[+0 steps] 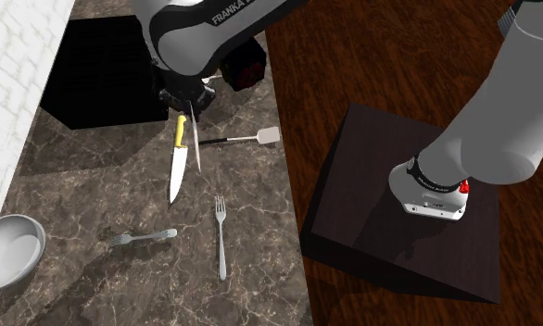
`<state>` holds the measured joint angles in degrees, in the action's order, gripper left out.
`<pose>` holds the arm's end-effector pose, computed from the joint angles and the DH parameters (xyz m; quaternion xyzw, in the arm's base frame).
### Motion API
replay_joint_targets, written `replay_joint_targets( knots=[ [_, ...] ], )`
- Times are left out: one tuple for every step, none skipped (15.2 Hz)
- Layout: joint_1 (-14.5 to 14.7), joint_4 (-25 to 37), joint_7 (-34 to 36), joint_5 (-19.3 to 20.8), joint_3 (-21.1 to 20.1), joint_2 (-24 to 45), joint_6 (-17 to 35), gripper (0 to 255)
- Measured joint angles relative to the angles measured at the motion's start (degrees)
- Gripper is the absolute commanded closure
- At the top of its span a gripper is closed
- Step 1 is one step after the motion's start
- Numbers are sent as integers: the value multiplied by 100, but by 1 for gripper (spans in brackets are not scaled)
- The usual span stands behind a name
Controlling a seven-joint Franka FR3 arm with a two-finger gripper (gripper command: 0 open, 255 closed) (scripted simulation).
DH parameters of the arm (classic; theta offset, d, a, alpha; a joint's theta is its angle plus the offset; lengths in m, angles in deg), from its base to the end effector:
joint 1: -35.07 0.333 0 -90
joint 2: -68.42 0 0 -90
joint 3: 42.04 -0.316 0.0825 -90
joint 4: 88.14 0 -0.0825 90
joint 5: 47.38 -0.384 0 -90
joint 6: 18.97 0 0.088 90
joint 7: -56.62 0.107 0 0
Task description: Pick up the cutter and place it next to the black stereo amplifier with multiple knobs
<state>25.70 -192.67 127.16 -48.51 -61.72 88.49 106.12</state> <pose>0.6296 0.0999 0.3571 -0.8549 0.5144 0.0320 0.0593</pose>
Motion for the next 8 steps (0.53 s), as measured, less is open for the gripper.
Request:
replay_joint_targets(
  knots=[
    [-34,203,-65,31,40,131,-88,255],
    [-64,478,-131,71,82,291,-216,255],
    [-95,707,-200,100,119,433,-314,255],
    [-110,960,-250,139,156,599,-410,255],
    [-122,1250,-301,178,193,782,-529,255],
    [-134,1596,-361,217,233,993,-674,255],
    [-131,1928,-404,257,268,1207,-800,255],
    [-149,2210,-466,280,299,1374,-927,255]
  ],
)
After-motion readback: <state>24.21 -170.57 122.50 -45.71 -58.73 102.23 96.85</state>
